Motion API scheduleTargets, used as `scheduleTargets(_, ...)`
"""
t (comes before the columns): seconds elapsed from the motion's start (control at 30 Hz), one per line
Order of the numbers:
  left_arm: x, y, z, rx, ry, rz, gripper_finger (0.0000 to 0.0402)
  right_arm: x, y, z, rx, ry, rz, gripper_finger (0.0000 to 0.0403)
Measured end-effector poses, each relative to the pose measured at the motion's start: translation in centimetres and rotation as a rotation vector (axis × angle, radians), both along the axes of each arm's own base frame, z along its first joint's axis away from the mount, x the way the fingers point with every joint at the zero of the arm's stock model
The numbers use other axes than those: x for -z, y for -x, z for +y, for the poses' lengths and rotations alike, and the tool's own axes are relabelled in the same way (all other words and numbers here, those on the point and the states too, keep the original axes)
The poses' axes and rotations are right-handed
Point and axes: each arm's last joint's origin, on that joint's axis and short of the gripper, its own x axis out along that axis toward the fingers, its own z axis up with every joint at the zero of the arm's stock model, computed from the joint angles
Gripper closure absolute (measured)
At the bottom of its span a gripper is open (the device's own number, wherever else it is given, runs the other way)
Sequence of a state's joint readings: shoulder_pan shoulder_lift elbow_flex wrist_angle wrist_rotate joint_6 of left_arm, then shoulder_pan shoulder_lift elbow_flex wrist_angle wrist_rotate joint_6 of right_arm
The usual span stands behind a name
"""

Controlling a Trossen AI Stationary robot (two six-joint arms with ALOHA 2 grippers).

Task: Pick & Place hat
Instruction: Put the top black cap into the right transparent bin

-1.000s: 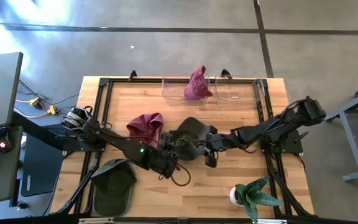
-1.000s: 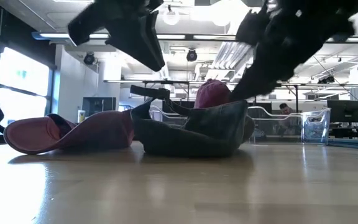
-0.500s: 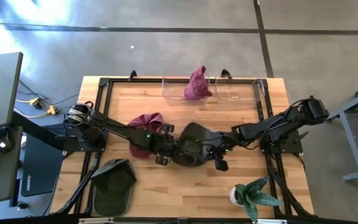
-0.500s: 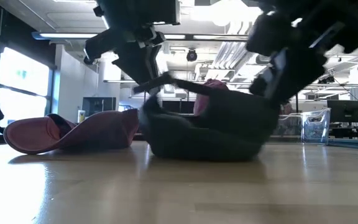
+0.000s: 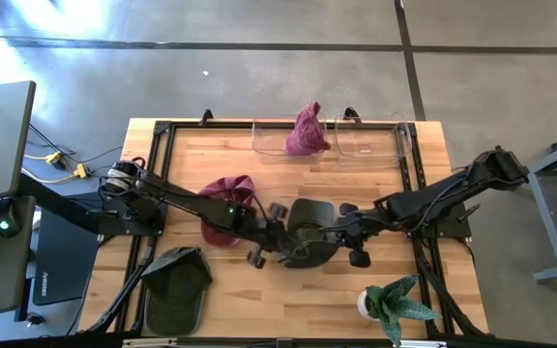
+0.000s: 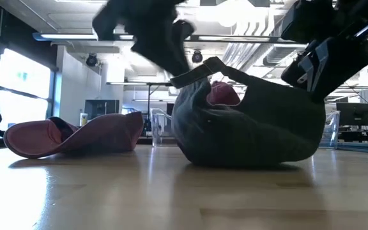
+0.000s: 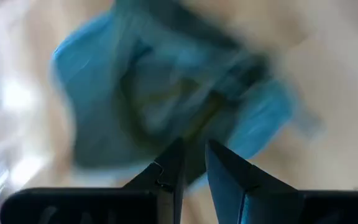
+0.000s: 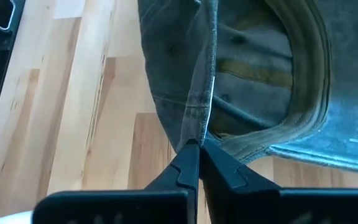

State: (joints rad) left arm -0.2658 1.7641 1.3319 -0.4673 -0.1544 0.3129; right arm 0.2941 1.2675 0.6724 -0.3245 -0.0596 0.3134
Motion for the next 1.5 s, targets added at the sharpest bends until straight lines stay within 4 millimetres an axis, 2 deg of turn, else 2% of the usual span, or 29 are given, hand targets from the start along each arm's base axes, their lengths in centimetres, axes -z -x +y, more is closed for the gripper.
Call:
scheduleTargets(0.13,1.0,-0.1,0.3,0.137,0.120,-0.010,0.0342,0.0,0.0,0.0,0.000,0.002,0.000,0.0392)
scheduleTargets(0.37,4.6,-0.1,2.2,0.117,0.155,0.065,0.0342,0.2,0.3,0.0,-0.001,-0.011,0.045,0.0398)
scheduleTargets(0.63,4.5,0.0,2.5,0.117,0.230,0.095,0.0342,0.8,2.0,-0.4,0.157,0.007,0.231,0.0399)
scheduleTargets(0.83,2.5,0.0,2.3,0.086,0.246,-0.004,0.0342,1.1,2.5,-0.5,0.210,0.042,0.277,0.0395)
scheduleTargets(0.93,2.3,0.0,2.5,0.043,0.219,-0.017,0.0342,1.0,2.6,-0.6,0.211,0.045,0.277,0.0396)
scheduleTargets(1.07,2.1,-0.1,3.0,-0.095,0.083,-0.055,0.0342,0.6,2.8,-0.6,0.212,0.041,0.262,0.0393)
scheduleTargets(1.13,2.0,-0.3,3.3,-0.080,0.063,-0.080,0.0342,0.4,2.9,-0.7,0.220,0.048,0.247,0.0392)
scheduleTargets(1.3,3.9,-3.1,4.1,-0.070,0.073,-0.233,0.0342,0.2,2.9,-0.8,0.230,0.058,0.227,0.0392)
scheduleTargets(1.37,4.1,-4.2,4.4,0.008,0.133,-0.302,0.0342,0.2,2.9,-0.8,0.230,0.057,0.224,0.0392)
scheduleTargets(1.5,6.1,-4.3,4.5,0.113,0.204,-0.214,0.0342,0.2,2.9,-0.8,0.229,0.057,0.228,0.0391)
